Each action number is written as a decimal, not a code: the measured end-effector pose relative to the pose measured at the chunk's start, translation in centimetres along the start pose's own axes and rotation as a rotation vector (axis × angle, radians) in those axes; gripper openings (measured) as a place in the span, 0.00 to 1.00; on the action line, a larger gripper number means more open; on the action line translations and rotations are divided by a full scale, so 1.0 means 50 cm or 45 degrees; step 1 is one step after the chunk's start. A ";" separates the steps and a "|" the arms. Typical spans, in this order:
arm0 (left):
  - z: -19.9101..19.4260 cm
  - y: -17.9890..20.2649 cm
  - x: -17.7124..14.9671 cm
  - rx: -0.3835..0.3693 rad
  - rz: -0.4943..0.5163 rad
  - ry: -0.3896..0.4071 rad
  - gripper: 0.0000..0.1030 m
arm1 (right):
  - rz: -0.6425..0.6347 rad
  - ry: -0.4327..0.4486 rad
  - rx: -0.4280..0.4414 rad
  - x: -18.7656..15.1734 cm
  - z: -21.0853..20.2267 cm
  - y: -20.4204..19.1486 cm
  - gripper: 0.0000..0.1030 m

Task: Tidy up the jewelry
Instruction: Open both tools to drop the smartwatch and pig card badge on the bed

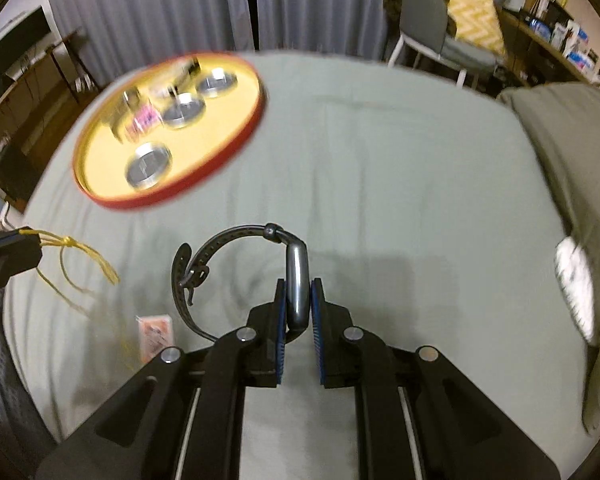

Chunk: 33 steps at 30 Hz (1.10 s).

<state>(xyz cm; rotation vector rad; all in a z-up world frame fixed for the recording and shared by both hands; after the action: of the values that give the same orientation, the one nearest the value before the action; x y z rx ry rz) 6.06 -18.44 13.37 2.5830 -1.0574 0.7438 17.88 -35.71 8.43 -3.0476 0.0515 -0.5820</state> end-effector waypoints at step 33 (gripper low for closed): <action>0.126 -0.081 -0.141 -0.007 -0.059 -0.106 0.94 | -0.075 -0.034 0.048 -0.013 0.054 -0.054 0.79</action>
<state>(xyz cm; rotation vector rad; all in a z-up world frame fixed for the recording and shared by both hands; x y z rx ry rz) 6.95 -14.06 4.07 2.6450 -1.0173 0.6263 18.34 -32.89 5.82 -3.0288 -0.0492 -0.5393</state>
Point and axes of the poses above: each gripper's, at about its wrist camera, not at the fingertips, and z roughly the way its jaws point, y to its right, x to its top, the point moved 2 cm from there along z, roughly the way its jaws point, and after that the axes turned 3 degrees about -y, right-handed, at the moved point
